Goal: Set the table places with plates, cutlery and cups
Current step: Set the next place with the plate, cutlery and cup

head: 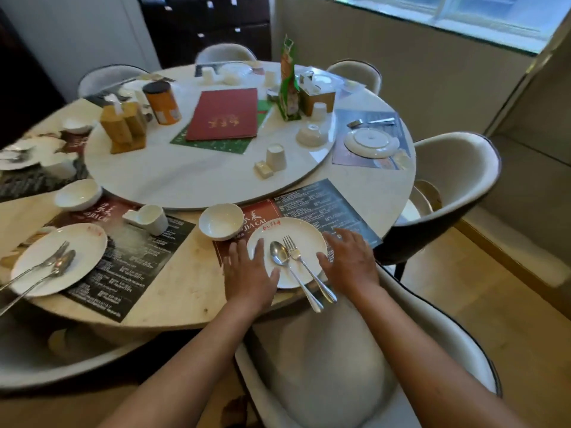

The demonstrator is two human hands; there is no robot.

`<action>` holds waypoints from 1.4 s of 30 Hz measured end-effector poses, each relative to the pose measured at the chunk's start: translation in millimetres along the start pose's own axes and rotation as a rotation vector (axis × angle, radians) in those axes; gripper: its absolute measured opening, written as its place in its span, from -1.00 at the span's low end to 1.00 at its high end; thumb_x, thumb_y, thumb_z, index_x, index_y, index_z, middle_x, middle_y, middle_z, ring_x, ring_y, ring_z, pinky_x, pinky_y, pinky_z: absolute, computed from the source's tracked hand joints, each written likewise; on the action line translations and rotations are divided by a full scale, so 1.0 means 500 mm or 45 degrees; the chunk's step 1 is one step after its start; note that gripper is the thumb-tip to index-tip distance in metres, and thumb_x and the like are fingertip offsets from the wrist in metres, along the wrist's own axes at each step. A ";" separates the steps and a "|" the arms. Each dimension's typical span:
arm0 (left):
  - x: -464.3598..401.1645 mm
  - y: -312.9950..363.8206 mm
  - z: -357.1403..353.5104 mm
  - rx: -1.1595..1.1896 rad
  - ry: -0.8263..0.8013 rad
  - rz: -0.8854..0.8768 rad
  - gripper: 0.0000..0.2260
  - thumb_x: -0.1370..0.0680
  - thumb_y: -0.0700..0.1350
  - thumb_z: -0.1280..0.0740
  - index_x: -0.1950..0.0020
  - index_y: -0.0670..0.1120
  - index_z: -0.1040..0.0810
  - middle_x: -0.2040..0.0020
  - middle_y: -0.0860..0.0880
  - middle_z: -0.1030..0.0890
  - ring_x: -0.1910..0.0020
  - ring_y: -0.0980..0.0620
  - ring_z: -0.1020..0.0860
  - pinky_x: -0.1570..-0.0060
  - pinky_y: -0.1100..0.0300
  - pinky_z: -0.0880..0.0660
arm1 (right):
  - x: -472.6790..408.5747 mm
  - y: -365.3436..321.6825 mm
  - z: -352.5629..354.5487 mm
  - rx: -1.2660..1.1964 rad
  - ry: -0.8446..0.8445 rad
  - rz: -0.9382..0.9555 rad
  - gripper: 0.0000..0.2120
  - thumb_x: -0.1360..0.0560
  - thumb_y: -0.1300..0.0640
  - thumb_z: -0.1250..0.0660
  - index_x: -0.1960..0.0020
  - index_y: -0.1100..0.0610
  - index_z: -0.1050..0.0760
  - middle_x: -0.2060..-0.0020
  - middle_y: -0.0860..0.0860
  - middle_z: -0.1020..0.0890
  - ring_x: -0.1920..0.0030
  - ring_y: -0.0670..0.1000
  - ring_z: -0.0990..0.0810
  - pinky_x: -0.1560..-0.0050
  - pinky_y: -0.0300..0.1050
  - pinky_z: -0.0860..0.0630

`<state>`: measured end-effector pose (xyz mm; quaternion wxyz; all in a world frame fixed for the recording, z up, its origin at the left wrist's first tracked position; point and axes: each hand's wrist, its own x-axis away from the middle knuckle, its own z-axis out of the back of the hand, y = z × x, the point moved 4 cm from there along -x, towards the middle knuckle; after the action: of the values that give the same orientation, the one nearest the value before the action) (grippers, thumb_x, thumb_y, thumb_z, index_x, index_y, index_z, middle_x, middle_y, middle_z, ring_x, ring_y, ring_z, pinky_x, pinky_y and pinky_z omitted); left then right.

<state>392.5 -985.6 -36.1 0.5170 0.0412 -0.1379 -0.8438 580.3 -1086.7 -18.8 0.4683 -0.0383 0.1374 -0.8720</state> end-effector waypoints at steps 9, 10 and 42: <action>0.074 0.124 0.059 -0.134 0.125 -0.140 -0.37 -0.66 0.21 -0.11 -0.66 0.04 0.02 -0.65 -0.18 0.02 -0.62 -0.21 0.12 -0.57 -0.17 0.12 | 0.015 -0.013 0.037 -0.018 -0.011 0.184 -0.45 -0.62 -0.18 -0.13 -0.57 -0.07 -0.18 -0.55 0.03 -0.26 -0.55 0.13 -0.18 -0.53 0.19 -0.16; 0.074 0.130 0.059 -0.138 0.140 -0.148 -0.37 -0.66 0.21 -0.11 -0.66 0.04 0.01 -0.65 -0.18 0.01 -0.62 -0.22 0.11 -0.57 -0.17 0.12 | 0.015 -0.011 0.040 -0.023 -0.002 0.180 -0.46 -0.63 -0.18 -0.12 -0.56 -0.07 -0.19 -0.55 0.03 -0.26 -0.55 0.13 -0.17 -0.52 0.19 -0.16; 0.015 0.489 -0.048 -0.031 0.247 0.477 -0.39 -0.67 0.15 -0.16 -0.65 0.05 0.01 -0.65 -0.17 -0.05 -0.63 -0.21 0.08 -0.58 -0.15 0.10 | -0.212 0.282 0.093 -0.181 -0.205 0.688 -0.52 -0.63 -0.15 -0.13 -0.53 -0.09 -0.24 -0.52 -0.01 -0.30 -0.51 0.09 -0.23 -0.47 0.12 -0.28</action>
<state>604.4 -1101.4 8.9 0.6761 0.0897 -0.0825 -0.7266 762.2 -1082.1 -6.6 0.6891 -0.1021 0.1658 -0.6980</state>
